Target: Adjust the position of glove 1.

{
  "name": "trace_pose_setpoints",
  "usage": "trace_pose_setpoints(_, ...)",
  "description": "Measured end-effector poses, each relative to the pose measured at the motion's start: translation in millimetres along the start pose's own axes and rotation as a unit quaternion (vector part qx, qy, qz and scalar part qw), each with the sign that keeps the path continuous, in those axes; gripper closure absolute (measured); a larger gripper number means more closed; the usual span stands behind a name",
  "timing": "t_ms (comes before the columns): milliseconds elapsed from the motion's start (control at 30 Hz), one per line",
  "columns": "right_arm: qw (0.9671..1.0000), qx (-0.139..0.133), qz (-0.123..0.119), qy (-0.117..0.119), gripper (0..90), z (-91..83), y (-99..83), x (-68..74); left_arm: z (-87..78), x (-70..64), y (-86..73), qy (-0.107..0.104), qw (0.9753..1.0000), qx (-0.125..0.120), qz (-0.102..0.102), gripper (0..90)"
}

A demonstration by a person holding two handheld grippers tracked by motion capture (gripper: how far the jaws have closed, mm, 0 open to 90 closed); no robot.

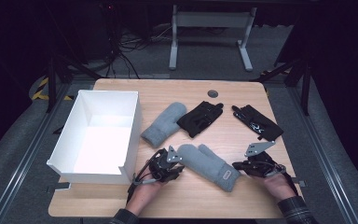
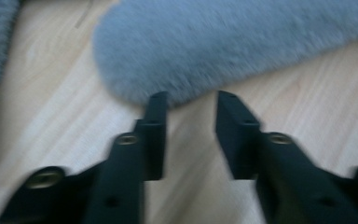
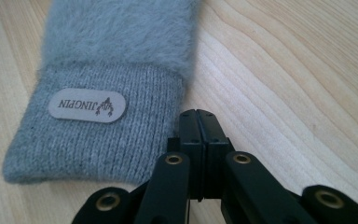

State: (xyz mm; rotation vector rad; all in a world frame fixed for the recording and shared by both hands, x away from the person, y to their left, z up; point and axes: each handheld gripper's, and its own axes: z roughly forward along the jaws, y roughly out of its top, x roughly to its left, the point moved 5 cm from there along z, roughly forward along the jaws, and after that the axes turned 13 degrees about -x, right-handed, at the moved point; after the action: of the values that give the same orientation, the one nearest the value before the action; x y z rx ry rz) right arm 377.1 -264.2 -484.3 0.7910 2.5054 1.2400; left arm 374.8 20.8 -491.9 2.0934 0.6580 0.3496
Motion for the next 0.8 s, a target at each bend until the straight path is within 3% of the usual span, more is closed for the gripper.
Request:
trace_pose_setpoints(67,1.0,0.0,0.003,0.001,90.0,-0.9,-0.5,0.1,1.8,0.9,2.1,-0.004,1.0,0.003,-0.002,84.5)
trace_pose_setpoints(100,1.0,-0.001,0.005,0.003,90.0,-1.6,-1.1,0.0,5.2,1.9,4.5,-0.004,1.0,0.008,-0.004,84.5)
trace_pose_setpoints(133,1.0,0.001,0.006,0.003,90.0,-1.8,-2.2,0.0,7.3,1.8,5.3,-0.006,0.9999,0.01,-0.008,90.0)
trace_pose_setpoints(333,0.9997,0.003,0.005,0.025,90.0,3.7,-1.6,5.1,17.6,5.4,10.0,-0.01,0.9995,0.026,-0.018,90.0)
trace_pose_setpoints(467,0.9992,0.007,0.0,0.038,90.0,8.4,0.1,11.4,21.7,8.7,12.6,-0.012,0.9994,0.024,-0.022,90.0)
trace_pose_setpoints(567,0.9987,0.009,-0.004,0.05,90.0,13.0,2.0,17.1,25.9,9.6,14.8,-0.017,0.999,0.02,-0.036,90.0)
trace_pose_setpoints(800,0.9969,0.009,-0.017,0.076,90.0,24.7,9.0,29.7,34.5,12.1,24.8,-0.017,0.999,0.014,-0.038,90.0)
